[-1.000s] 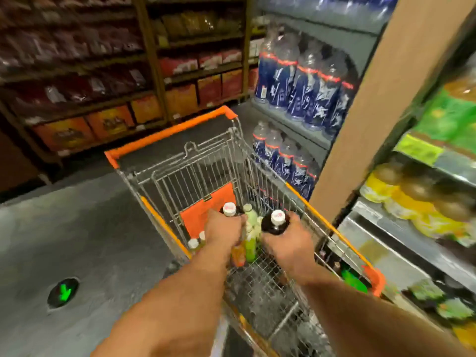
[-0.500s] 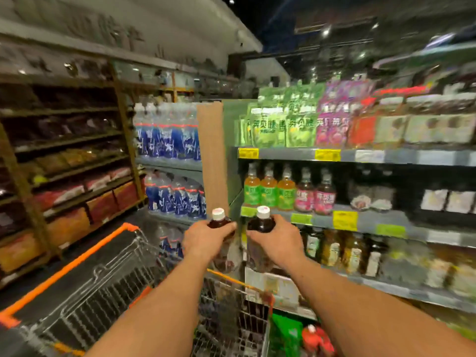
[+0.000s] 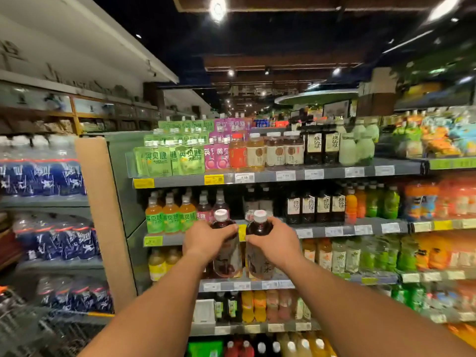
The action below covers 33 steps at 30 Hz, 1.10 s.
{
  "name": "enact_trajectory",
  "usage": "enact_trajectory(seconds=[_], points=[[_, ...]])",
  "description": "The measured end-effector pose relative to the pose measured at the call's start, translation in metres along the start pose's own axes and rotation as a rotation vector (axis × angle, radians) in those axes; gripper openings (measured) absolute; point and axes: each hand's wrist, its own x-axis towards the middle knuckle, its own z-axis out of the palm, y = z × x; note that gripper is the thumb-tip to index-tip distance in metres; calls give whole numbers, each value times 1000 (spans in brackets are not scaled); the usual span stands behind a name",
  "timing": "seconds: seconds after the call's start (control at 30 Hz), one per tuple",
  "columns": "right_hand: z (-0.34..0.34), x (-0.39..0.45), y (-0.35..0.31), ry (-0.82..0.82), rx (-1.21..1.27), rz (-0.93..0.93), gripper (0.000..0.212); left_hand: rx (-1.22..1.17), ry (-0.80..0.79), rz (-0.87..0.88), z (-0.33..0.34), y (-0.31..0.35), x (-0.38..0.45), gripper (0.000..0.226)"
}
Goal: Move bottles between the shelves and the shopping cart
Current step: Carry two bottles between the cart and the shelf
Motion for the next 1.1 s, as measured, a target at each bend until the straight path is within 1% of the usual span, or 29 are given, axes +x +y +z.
enact_trajectory(seconds=[0.23,0.3,0.4,0.47,0.53,0.6,0.77,0.87,1.0,1.1], points=[[-26,22,35,-4,2,16,47,24,-3,-3,43,19,7,64],[-22,37,43,-6,-8,28,49,6,-4,-4,56,20,21,59],[-11,67,59,-8,-18,56,53,53,0,26,80,18,50,57],[-3,92,69,-5,-21,73,49,64,-15,29,97,17,77,62],[7,121,78,9,-13,85,43,71,-26,30,113,15,107,73],[17,154,85,31,-6,101,42,92,-20,41,128,15,141,80],[46,222,98,69,-20,115,48,79,-46,39,155,11,212,82],[62,249,107,82,-7,129,53,80,-46,33,171,7,242,74],[81,276,116,93,1,106,66,49,-41,26,188,3,269,92],[91,298,124,87,-2,98,66,31,-36,20,198,-1,285,95]])
